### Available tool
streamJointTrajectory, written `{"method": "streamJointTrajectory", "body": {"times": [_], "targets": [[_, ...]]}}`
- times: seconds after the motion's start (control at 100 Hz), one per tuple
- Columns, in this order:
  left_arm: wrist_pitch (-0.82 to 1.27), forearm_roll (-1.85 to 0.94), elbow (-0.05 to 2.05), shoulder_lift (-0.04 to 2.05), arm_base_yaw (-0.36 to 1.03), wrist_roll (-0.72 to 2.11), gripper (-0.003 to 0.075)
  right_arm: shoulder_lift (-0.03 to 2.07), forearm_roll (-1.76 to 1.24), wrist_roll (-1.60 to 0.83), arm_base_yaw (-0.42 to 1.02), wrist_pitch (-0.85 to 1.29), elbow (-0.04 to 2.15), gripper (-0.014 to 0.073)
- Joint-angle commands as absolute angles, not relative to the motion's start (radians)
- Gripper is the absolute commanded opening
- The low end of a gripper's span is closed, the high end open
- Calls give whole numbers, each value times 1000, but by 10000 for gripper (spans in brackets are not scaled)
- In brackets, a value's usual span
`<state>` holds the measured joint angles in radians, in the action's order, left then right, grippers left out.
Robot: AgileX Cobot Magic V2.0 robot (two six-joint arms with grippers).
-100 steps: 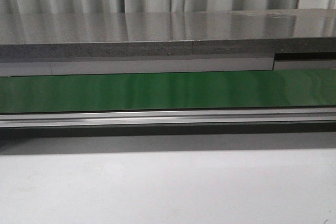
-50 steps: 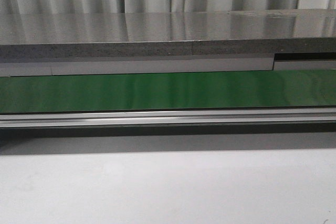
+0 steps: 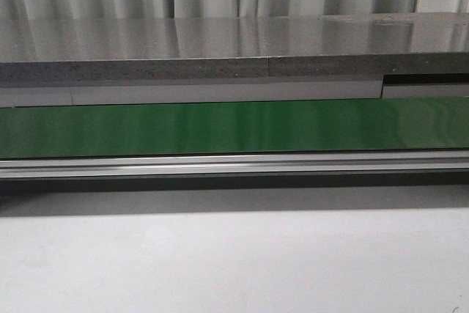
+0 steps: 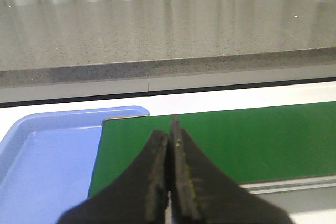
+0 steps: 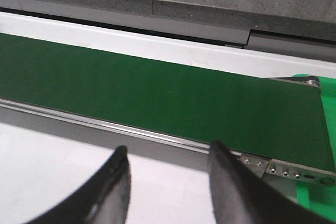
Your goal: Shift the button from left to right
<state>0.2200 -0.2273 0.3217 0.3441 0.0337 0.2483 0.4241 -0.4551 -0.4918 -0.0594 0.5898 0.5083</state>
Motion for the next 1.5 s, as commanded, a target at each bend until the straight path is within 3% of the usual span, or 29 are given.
{"method": "streamJointTrajectory", "body": {"times": [0.0,0.17,1.33,1.49], "targets": [[151,-241,348,353,40,245,-20,428,-480,-494,-58,529,533,189],[151,-241,348,353,40,245,-20,428,-480,-494,-58,529,533,-74],[151,-241,348,353,40,245,-20,417,-458,-490,-20,496,502,-67],[151,-241,348,353,40,245,-20,360,-302,-348,33,435,461,-67]]}}
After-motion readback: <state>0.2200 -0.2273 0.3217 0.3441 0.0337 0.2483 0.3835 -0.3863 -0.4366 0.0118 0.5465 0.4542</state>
